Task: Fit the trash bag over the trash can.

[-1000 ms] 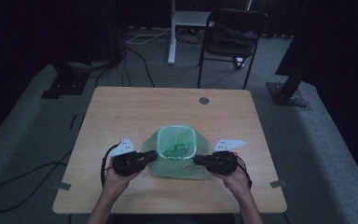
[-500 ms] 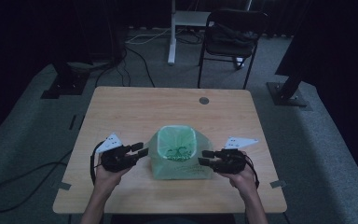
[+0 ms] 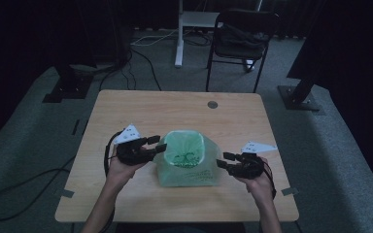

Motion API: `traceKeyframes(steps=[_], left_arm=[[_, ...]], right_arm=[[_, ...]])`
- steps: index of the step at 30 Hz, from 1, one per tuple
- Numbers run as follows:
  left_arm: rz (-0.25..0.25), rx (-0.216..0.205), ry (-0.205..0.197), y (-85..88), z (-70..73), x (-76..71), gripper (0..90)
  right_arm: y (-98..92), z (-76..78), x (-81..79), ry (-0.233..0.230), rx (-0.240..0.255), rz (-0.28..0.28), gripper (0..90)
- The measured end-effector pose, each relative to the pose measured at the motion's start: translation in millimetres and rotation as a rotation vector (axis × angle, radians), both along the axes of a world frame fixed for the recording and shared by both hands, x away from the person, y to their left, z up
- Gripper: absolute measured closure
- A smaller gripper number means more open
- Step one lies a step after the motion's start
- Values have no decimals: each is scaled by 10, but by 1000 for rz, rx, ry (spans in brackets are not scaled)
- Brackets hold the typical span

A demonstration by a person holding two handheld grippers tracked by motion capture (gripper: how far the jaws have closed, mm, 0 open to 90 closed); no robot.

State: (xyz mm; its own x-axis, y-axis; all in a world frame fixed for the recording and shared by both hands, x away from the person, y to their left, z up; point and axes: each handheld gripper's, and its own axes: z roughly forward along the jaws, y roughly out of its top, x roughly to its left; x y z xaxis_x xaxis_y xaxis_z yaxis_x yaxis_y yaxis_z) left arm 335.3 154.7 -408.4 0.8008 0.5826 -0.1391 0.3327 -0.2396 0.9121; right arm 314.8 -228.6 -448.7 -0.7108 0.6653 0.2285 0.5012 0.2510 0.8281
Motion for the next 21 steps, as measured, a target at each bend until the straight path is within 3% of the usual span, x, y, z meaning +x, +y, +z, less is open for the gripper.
traceKeyframes(steps=[7, 8, 9, 18, 21], left_arm=[[-62, 83, -5, -176, 7, 87, 613], [-84, 126, -1, -233, 11, 108, 613], [-88, 139, 3, -257, 13, 117, 621], [-148, 279, 11, -390, 15, 152, 600], [-168, 303, 20, -420, 18, 166, 594]], right_arm=[[-20, -49, 12, 16, -4, -11, 509], [-22, -55, 14, 16, -5, -11, 508], [-24, -63, 13, 19, -7, -11, 506], [-30, -70, -2, 21, -5, -13, 505], [-26, -73, -3, 21, -7, -11, 505]])
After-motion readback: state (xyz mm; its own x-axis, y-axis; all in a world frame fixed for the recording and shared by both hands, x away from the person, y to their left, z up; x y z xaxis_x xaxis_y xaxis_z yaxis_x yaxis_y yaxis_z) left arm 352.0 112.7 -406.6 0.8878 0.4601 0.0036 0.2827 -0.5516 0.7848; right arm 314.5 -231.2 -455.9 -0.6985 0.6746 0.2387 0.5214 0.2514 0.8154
